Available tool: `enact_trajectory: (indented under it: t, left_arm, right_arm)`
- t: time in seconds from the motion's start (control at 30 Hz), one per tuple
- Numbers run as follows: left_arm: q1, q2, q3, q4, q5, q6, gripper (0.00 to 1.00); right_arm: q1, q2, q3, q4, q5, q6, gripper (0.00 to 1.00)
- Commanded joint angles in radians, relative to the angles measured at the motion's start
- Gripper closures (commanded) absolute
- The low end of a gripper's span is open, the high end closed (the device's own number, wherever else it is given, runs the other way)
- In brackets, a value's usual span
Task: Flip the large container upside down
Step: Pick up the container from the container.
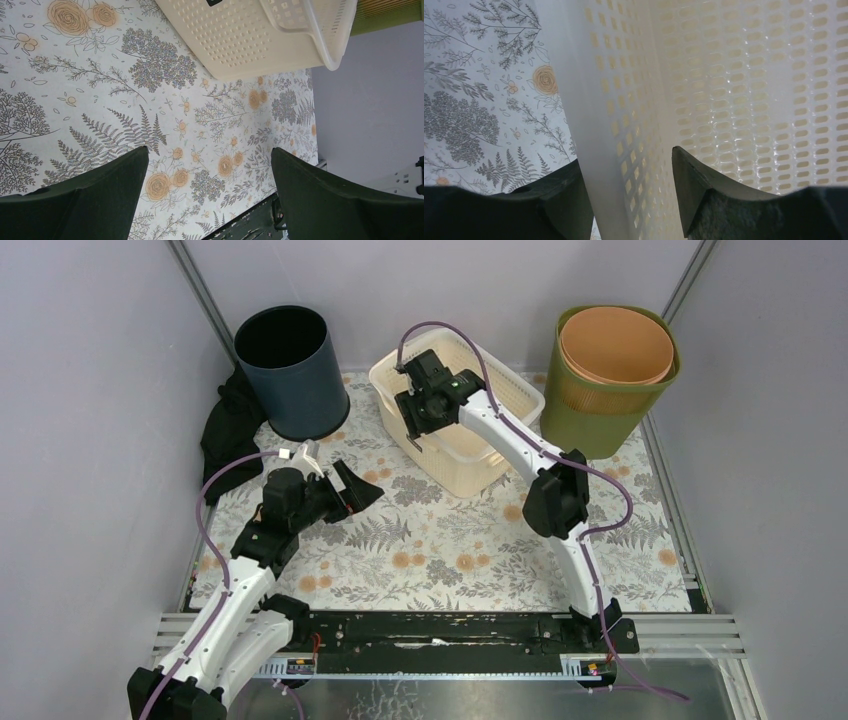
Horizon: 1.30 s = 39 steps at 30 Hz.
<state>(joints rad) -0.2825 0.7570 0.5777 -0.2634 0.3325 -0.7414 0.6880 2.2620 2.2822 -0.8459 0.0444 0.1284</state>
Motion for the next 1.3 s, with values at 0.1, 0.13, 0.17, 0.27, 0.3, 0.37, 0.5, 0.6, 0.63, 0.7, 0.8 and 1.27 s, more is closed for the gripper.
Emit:
enact_trajectory:
  t: [0.1,0.13,0.17,0.27,0.3,0.37,0.5,0.6,0.63,0.7,0.8,1.27]
  left_arm:
    - [-0.004,-0.002,0.007,0.010,0.000,0.001,0.00]
    - [-0.003,-0.010,0.003,0.011,-0.002,-0.001,0.00]
    - [-0.003,-0.014,-0.001,0.013,-0.002,-0.003,0.00]
    - [-0.005,-0.016,-0.006,0.014,-0.001,-0.004,0.00]
    - [-0.003,-0.013,-0.006,0.014,-0.001,-0.003,0.00]
    - [-0.003,-0.010,-0.004,0.014,0.000,-0.003,0.00]
    - [-0.004,-0.008,-0.003,0.015,0.001,-0.001,0.00]
    - [-0.002,-0.008,-0.006,0.015,0.001,-0.001,0.00]
    - [-0.003,-0.008,-0.007,0.015,0.001,-0.001,0.00]
    - [-0.004,-0.009,-0.008,0.015,0.001,0.000,0.00]
    - [-0.004,-0.008,-0.009,0.014,0.001,0.002,0.00]
    - [-0.003,-0.001,-0.015,0.023,0.002,0.005,0.00]
  right_arm:
    - [-0.012,-0.117,-0.002,-0.006,0.047,-0.055,0.33]
    - [-0.011,-0.120,-0.005,-0.006,0.048,-0.057,0.33]
    - [-0.012,-0.123,-0.006,-0.005,0.049,-0.057,0.33]
    - [-0.011,-0.129,-0.007,-0.001,0.051,-0.058,0.33]
    - [-0.011,-0.130,-0.007,0.000,0.052,-0.058,0.33]
    - [-0.012,-0.131,-0.007,0.002,0.055,-0.058,0.33]
    - [-0.012,-0.128,-0.004,-0.002,0.066,-0.064,0.43]
    - [-0.012,-0.122,-0.005,-0.004,0.079,-0.073,0.52]
    - [-0.012,-0.119,-0.003,-0.006,0.082,-0.075,0.53]
    - [-0.012,-0.111,0.002,-0.011,0.090,-0.080,0.56]
    - [-0.012,-0.105,0.008,-0.012,0.103,-0.083,0.64]
    - [-0.012,-0.106,0.034,-0.021,0.141,-0.096,0.90]
